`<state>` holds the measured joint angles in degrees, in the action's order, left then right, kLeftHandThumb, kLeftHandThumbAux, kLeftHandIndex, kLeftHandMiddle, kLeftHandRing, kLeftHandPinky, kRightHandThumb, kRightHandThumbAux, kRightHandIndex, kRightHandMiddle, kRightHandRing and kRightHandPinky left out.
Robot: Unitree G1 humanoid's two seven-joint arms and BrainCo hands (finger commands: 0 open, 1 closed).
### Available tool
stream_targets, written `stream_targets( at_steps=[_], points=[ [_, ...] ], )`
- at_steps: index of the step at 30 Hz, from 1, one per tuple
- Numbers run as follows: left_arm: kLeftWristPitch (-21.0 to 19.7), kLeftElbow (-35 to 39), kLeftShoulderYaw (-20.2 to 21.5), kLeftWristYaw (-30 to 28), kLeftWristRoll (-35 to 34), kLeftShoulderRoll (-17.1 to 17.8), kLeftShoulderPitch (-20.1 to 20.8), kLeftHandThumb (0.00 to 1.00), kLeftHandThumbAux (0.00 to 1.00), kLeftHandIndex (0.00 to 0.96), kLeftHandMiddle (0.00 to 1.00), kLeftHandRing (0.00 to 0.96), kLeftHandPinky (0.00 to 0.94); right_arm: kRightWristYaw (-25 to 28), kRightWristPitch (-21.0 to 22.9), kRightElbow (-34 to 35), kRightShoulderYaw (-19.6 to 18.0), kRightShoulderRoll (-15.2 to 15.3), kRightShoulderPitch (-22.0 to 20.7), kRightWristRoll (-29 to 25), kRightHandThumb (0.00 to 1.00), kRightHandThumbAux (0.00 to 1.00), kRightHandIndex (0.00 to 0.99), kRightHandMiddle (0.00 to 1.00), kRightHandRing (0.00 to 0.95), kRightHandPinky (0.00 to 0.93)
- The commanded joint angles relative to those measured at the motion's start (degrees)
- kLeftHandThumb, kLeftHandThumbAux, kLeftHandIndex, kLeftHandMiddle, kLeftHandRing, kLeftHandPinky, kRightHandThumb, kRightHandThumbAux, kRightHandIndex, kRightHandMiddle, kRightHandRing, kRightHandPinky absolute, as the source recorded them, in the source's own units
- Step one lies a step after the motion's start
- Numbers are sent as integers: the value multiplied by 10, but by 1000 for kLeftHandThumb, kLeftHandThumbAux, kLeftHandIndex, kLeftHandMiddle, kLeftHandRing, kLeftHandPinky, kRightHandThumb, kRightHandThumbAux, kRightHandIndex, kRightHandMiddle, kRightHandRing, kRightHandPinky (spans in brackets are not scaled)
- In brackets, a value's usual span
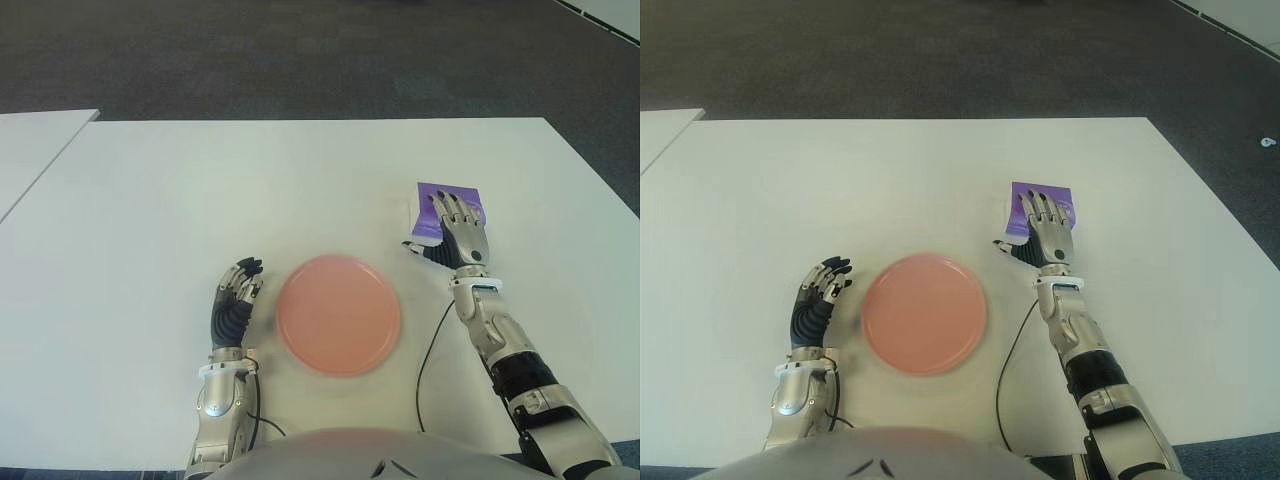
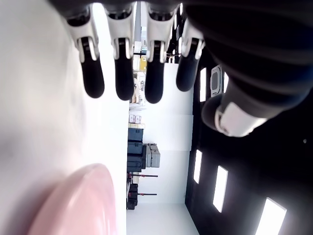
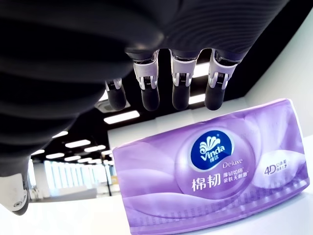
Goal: Put the tissue paper into the plate.
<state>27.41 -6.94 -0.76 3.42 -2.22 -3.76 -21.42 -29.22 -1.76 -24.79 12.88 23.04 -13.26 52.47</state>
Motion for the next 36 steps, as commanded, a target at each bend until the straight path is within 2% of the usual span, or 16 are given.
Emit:
stream_targets(
  at_steps=[1,17,36],
  points=[
    [-6,-18,2,-7,-3,-3,-1,245,569,260,282,284,313,8,10,-16,9,7,-15,-8,452,517,63,84,49,88],
    [8,-32,6,-13,-5,1,8,249,589,253,271,271,298,16,15,-44,22,23,-51,-19,461,516,66,92,56,81],
    [-2,-42,9,-16,-16,-4,22,269,593,258,284,289,329,41,3,-82,25,42,-101,-49,510,517,68,89,52,67]
  ],
)
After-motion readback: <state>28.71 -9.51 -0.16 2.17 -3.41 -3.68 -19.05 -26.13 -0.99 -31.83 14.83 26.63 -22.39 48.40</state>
